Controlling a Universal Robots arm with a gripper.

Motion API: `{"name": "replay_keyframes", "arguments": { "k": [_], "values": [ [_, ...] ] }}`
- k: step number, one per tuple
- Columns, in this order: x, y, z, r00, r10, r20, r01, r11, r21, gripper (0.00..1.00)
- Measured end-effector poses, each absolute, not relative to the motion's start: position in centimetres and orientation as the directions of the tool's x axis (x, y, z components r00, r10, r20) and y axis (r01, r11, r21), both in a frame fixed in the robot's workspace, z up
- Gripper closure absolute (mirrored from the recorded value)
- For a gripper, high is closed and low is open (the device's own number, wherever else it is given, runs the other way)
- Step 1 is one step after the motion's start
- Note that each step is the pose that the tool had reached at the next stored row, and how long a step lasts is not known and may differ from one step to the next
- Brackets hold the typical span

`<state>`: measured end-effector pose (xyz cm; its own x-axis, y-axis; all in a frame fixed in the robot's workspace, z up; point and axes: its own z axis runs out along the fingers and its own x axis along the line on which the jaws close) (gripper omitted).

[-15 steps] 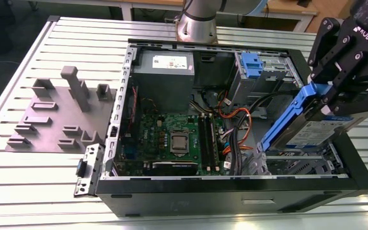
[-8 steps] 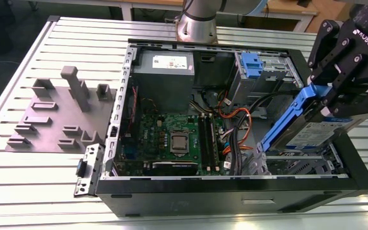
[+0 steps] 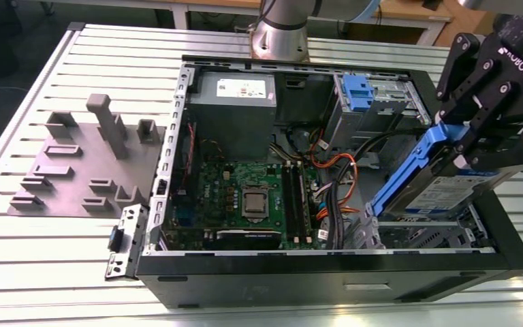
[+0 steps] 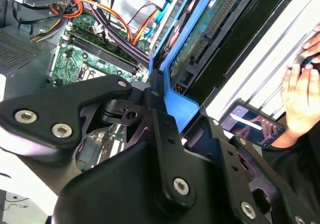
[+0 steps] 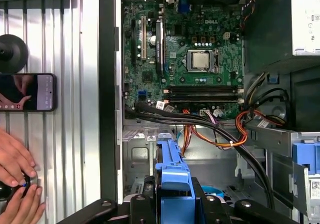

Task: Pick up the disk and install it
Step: 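Insert the disk into the insertion slot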

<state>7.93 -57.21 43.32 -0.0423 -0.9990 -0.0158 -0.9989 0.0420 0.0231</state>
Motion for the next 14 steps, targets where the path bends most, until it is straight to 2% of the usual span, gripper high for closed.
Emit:
{"name": "replay_keyframes", "arguments": {
  "k": [14],
  "values": [
    [7.94, -57.24, 43.15, -0.042, -0.999, -0.015, -0.999, 0.042, 0.023, 0.64]
  ]
}}
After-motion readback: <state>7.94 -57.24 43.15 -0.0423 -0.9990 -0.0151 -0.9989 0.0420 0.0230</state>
